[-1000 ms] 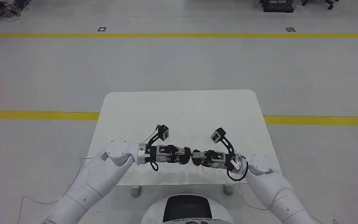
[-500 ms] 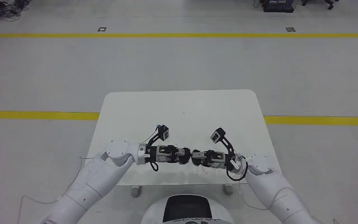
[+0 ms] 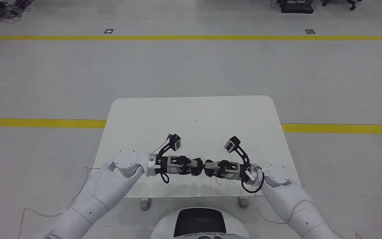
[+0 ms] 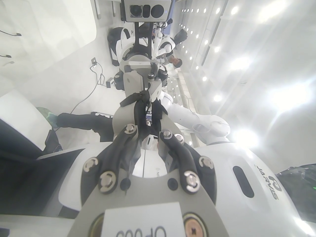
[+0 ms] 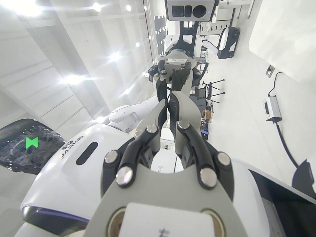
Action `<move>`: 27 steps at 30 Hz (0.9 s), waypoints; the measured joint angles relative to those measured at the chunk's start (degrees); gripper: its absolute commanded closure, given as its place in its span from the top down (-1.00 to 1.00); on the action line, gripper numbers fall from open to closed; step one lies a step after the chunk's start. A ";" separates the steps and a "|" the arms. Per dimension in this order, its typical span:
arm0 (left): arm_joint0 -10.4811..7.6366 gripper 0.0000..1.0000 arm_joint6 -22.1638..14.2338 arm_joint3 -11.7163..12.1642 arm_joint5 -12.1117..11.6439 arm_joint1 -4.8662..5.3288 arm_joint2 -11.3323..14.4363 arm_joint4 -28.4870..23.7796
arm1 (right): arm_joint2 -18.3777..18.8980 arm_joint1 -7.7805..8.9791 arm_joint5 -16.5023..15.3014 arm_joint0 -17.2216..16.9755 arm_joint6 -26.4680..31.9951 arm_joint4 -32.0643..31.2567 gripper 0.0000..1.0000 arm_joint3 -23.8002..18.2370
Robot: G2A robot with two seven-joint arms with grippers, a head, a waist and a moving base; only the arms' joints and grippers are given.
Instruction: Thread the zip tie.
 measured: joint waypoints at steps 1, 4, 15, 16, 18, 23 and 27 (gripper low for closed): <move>-0.02 -1.00 0.04 0.02 0.00 0.01 0.03 0.00 | -0.02 0.01 0.02 0.00 -0.02 0.01 -1.00 0.00; -0.05 -1.00 0.16 0.03 -0.05 0.03 0.13 0.00 | -0.08 0.03 0.09 0.01 -0.04 0.09 -1.00 0.00; -0.19 -1.00 0.92 0.31 -0.61 0.27 -0.10 0.49 | 0.41 0.32 0.72 -0.26 -0.65 -0.27 1.00 -0.48; -0.19 -1.00 1.12 0.36 -0.74 0.31 -0.20 0.77 | 0.69 0.41 0.73 -0.40 -0.65 -0.43 1.00 -0.69; -0.12 -1.00 1.41 0.40 -0.99 0.45 -0.43 1.34 | 1.43 0.67 0.76 -0.82 -0.72 -0.89 1.00 -1.20; 0.39 -1.00 1.88 0.55 -1.79 0.75 -1.27 1.26 | 3.36 1.31 1.22 -2.03 -1.33 -1.61 1.00 -2.55; 0.78 -1.00 2.52 1.24 -2.06 0.79 -1.29 0.77 | 4.28 1.49 0.99 -2.73 -2.39 -0.78 1.00 -3.10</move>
